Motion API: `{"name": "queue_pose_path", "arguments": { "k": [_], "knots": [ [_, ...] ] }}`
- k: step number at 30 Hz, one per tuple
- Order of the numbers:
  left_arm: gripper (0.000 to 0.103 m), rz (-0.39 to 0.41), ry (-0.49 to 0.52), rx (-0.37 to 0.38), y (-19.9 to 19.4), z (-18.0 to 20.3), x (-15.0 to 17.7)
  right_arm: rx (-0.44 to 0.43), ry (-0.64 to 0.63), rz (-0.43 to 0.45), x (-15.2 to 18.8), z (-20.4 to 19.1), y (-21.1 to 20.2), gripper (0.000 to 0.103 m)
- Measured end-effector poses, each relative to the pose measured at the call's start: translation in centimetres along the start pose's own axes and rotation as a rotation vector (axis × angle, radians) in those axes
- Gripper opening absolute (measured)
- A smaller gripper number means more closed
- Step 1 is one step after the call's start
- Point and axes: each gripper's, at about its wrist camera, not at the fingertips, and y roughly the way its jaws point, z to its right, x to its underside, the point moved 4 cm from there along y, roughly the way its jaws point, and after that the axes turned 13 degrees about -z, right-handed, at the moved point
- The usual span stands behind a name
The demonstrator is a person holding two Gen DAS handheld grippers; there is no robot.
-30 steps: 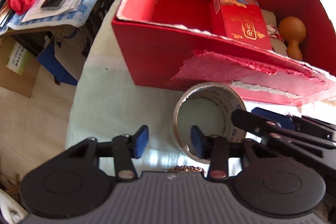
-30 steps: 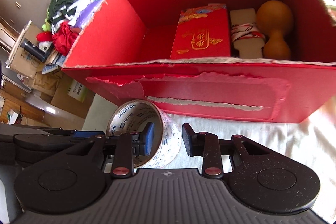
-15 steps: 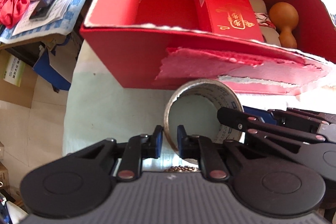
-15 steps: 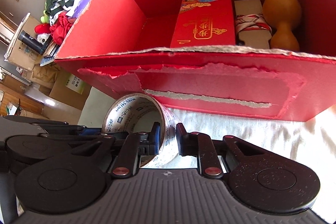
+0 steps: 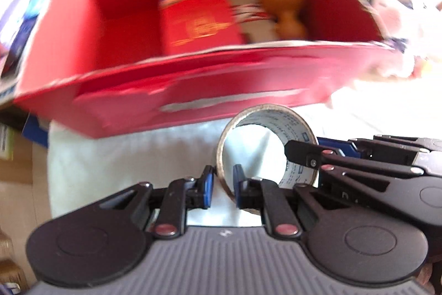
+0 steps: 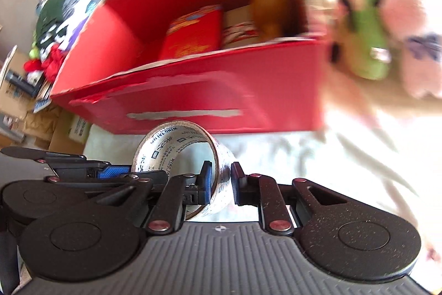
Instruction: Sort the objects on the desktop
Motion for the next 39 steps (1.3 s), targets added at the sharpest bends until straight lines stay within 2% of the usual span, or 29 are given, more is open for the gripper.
{"name": "queue_pose_path", "arguments": {
  "k": [9, 15, 19, 25, 30, 34, 39],
  "knots": [
    [0.012, 0.043, 0.194, 0.011, -1.6, 7.6, -0.5, 0.052, 0.136, 0.084, 2.7, 5.2, -4.5, 0.016],
    [0.011, 0.127, 0.294, 0.005, -4.3, 11.4, -0.8, 0.077, 0.184, 0.177, 3.5, 7.1, -8.2, 0.016],
    [0.011, 0.194, 0.333, -0.002, -6.8, 13.0, -1.3, 0.089, 0.183, 0.252, 2.6, 7.4, -11.0, 0.016],
    [0.010, 0.292, 0.323, -0.011, -10.4, 12.9, -3.0, 0.097, 0.135, 0.346, 0.3, 6.2, -13.8, 0.016],
    [0.010, 0.356, 0.282, -0.031, -12.9, 10.9, -4.3, 0.084, 0.072, 0.387, -2.4, 4.5, -14.7, 0.015],
    [0.011, 0.379, 0.239, -0.045, -14.0, 8.3, -5.5, 0.057, 0.019, 0.389, -4.9, 2.8, -14.5, 0.015],
    [0.011, 0.347, 0.182, -0.053, -13.9, 3.9, -7.1, 0.003, -0.024, 0.329, -8.2, 0.3, -12.4, 0.015]
  ]
}}
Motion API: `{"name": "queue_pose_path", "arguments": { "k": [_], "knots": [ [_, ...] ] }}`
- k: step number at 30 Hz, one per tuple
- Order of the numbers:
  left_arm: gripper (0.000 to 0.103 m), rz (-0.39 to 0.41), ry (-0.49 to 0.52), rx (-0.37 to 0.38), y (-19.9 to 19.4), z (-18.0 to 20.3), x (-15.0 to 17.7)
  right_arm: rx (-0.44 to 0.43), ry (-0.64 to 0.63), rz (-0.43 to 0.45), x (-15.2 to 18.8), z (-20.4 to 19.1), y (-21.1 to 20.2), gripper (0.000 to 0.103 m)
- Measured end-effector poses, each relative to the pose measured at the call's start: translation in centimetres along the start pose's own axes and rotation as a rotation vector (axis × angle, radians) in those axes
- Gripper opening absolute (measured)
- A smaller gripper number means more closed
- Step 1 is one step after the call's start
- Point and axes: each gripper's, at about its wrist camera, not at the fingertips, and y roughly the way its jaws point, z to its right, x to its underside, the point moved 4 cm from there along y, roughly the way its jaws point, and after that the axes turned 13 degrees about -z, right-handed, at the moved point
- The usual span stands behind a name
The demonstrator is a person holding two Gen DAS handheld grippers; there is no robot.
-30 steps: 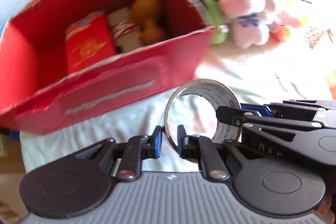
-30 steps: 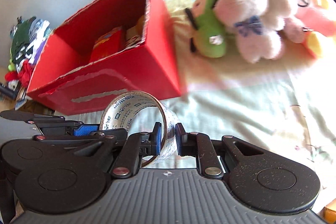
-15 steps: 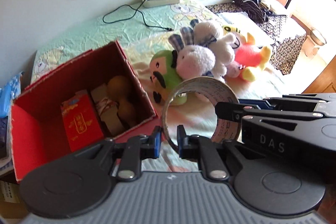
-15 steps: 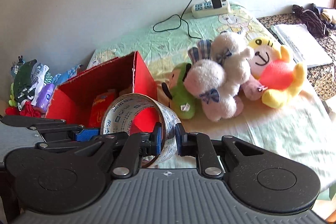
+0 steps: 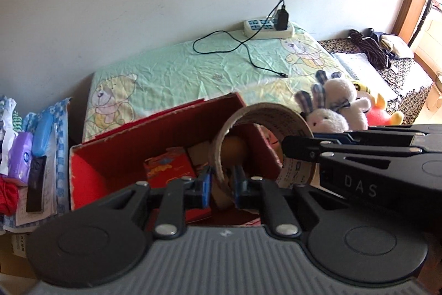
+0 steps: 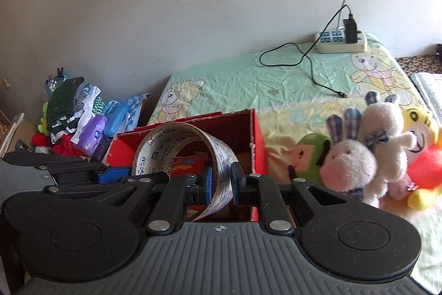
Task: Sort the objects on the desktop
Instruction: 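Carry the tape roll over the red box and lower it inside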
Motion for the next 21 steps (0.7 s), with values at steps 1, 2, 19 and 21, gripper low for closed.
{"name": "queue_pose_path", "arguments": {
  "k": [1, 2, 19, 21],
  "knots": [
    [0.011, -0.007, -0.008, -0.007, 0.2, -1.0, 0.0, -0.011, -0.007, -0.014, -0.3, -0.6, 0.8, 0.015],
    [0.011, -0.015, -0.017, -0.014, 0.5, -2.0, 0.0, -0.018, -0.013, -0.030, -0.5, -1.2, 1.5, 0.015],
    [0.011, -0.144, -0.094, -0.096, 7.2, -12.6, 0.9, -0.114, 0.005, -0.244, -1.3, -6.4, 13.5, 0.014],
    [0.011, -0.151, -0.096, -0.108, 7.7, -13.2, 0.8, -0.129, 0.004, -0.269, -1.5, -6.5, 14.4, 0.014]
  ]
}}
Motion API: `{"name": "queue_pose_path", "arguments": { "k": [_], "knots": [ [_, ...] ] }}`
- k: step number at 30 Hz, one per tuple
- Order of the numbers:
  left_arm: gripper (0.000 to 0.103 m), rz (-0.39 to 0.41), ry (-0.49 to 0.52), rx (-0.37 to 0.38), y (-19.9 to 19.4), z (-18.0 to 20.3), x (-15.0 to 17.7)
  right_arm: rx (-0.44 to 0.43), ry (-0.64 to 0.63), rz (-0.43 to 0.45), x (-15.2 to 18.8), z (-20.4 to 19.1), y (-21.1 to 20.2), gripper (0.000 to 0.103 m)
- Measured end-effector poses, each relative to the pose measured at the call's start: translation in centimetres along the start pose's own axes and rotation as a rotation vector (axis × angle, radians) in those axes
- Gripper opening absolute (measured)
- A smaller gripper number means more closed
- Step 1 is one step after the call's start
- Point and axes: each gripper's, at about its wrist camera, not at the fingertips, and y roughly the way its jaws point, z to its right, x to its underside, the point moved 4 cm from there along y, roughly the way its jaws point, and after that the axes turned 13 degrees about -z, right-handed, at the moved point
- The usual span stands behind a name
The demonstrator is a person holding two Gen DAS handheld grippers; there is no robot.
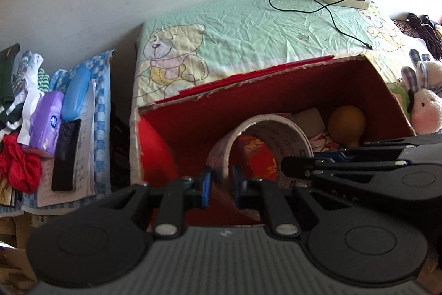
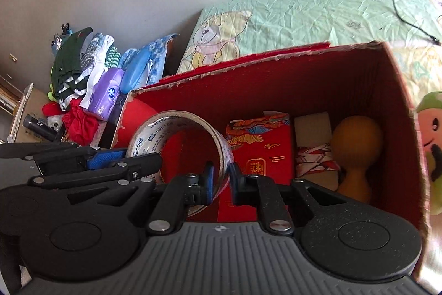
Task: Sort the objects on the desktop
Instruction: 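Carry the tape roll over the red box and lower it inside, then lower the tape roll with both grippers to the box floor beside the envelope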
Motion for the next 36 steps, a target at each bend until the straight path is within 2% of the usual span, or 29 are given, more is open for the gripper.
{"name": "queue_pose_path", "arguments": {
  "k": [7, 13, 18, 21, 24, 26, 34, 36],
  "knots": [
    [0.011, -0.039, -0.031, -0.021, 2.0, -1.4, -0.4, -0.036, -0.035, -0.088, -1.4, -0.1, 2.5, 0.014],
    [0.011, -0.054, -0.023, -0.069, 3.3, -1.5, -0.6, -0.056, -0.073, -0.150, -2.2, 0.0, 4.3, 0.013],
    [0.012, -0.080, -0.038, -0.065, 4.4, -1.9, -1.0, -0.071, -0.068, -0.189, -2.4, 0.3, 5.5, 0.013],
    [0.012, -0.097, -0.045, -0.053, 5.0, -1.9, -1.2, -0.058, -0.065, -0.203, -2.4, 0.3, 5.6, 0.014],
    [0.021, -0.101, -0.058, -0.051, 5.4, -2.1, -1.4, -0.051, -0.059, -0.213, -2.4, 0.2, 5.9, 0.011],
    [0.022, -0.110, -0.065, -0.049, 5.6, -2.3, -1.4, -0.047, -0.063, -0.216, -2.4, 0.1, 5.9, 0.010],
    [0.026, -0.082, -0.065, -0.062, 4.8, -2.6, -1.1, -0.004, -0.087, -0.202, -2.6, -0.4, 5.8, 0.010],
    [0.031, -0.062, -0.066, -0.065, 4.1, -2.7, -1.0, -0.006, -0.084, -0.192, -2.7, -0.4, 5.8, 0.010]
  ]
}}
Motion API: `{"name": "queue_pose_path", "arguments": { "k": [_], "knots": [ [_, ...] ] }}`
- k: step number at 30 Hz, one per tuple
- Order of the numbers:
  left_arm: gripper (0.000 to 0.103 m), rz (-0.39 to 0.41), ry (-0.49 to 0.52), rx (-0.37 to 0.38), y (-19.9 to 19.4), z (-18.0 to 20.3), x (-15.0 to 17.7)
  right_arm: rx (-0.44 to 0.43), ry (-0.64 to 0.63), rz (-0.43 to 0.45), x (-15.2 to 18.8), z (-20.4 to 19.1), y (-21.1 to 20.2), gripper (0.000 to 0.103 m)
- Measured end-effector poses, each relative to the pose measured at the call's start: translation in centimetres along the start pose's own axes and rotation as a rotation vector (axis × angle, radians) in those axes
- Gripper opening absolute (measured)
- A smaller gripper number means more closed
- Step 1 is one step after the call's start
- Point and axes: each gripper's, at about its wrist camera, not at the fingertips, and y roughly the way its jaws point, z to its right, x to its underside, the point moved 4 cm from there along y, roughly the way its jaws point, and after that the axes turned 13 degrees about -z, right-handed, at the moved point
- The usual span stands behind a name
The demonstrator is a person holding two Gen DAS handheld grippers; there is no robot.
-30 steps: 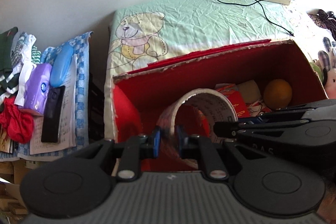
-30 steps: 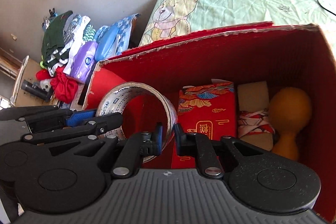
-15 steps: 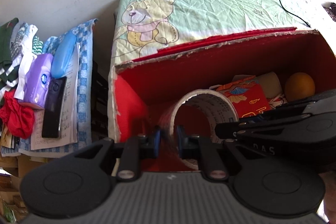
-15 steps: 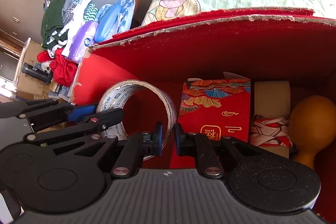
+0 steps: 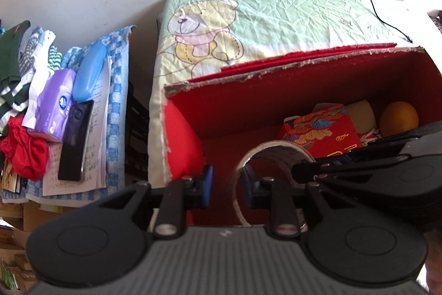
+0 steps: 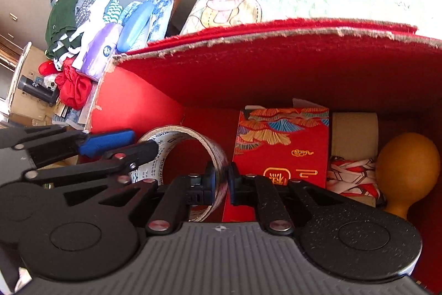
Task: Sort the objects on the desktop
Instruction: 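Lower the tape roll with both grippers to the box floor beside the envelope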
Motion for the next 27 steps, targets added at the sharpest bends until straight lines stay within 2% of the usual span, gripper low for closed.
{"name": "queue_pose_path", "arguments": {
  "k": [3, 10, 14, 20, 27],
  "knots": [
    [0.035, 0.014, -0.003, 0.011, -0.6, -0.2, 0.4, -0.006, 0.024, -0.003, -0.2, 0.1, 0.3, 0.010],
    [0.035, 0.023, -0.011, 0.060, -1.5, -0.2, 1.8, -0.030, 0.096, 0.016, -0.4, 0.4, 0.5, 0.012],
    [0.034, 0.009, 0.000, 0.096, -1.2, 0.5, 2.1, -0.074, 0.152, 0.028, -0.3, 1.3, 0.4, 0.016],
    [0.034, -0.034, 0.017, 0.121, 0.3, 1.9, 2.3, -0.058, 0.125, 0.048, 0.0, 0.8, 0.1, 0.016],
    [0.034, -0.043, 0.021, 0.102, 1.0, 2.6, 2.1, -0.070, 0.137, 0.044, 0.0, 1.2, 0.1, 0.016]
  ]
}}
